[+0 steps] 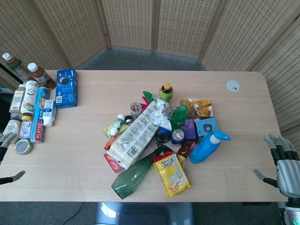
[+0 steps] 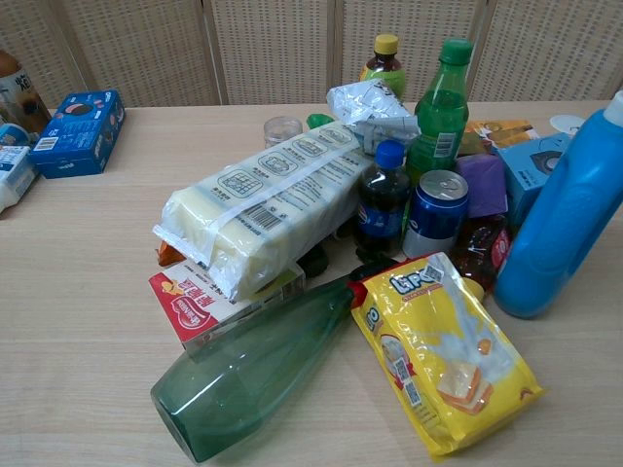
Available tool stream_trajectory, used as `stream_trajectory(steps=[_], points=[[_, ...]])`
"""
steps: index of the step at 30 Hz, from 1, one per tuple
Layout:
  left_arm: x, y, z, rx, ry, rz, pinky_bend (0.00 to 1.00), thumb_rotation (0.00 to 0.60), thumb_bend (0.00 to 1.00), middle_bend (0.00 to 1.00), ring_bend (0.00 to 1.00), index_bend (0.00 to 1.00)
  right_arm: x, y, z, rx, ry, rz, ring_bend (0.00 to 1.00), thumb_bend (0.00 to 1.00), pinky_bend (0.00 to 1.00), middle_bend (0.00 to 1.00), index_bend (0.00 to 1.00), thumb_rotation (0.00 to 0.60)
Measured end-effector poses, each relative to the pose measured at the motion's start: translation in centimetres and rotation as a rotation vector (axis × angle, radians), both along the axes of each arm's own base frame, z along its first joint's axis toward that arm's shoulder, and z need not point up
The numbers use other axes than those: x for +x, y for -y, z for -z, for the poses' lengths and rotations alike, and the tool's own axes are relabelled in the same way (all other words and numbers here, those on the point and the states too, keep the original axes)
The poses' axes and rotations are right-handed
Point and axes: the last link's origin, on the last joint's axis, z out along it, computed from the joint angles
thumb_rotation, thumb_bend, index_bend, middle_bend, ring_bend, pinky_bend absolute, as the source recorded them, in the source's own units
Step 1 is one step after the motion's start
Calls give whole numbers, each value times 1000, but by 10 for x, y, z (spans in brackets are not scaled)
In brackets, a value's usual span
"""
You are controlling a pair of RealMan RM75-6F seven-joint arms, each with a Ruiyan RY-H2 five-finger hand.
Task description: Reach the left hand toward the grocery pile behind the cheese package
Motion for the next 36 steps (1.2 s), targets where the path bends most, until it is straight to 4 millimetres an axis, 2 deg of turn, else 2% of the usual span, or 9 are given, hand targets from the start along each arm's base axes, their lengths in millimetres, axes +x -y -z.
stream_trajectory(steps=[8, 14, 17, 20, 24, 27, 36], points=[[-2, -7, 6, -9, -31, 69, 0, 600, 0, 0, 0, 0, 0, -1, -2, -4, 13, 1, 0, 0, 0, 0, 0, 600], [-12, -34, 15, -63, -134, 246, 0, 600, 0, 0, 0, 0, -2, 2, -3, -4, 13, 10, 0, 0, 0, 0, 0, 600], [-23, -58, 22, -103, -239, 341, 0, 600, 0, 0, 0, 0, -3, 4, -2, -5, 10, 19, 0, 0, 0, 0, 0, 600], [-27, -93, 36, -169, -361, 436, 0, 600, 0, 0, 0, 0, -4, 6, -2, -9, 7, 23, 0, 0, 0, 0, 0, 600], [-13, -143, 71, -245, -491, 567, 0, 600, 0, 0, 0, 0, -5, 6, -2, -9, 10, 28, 0, 0, 0, 0, 0, 600], [-1, -169, 93, -266, -560, 650, 0, 600, 0, 0, 0, 0, -6, 7, -3, -11, 12, 35, 0, 0, 0, 0, 0, 600], [44, -225, 153, -306, -705, 857, 0, 600, 0, 0, 0, 0, -15, 13, -6, -15, 21, 66, 0, 0, 0, 0, 0, 600]])
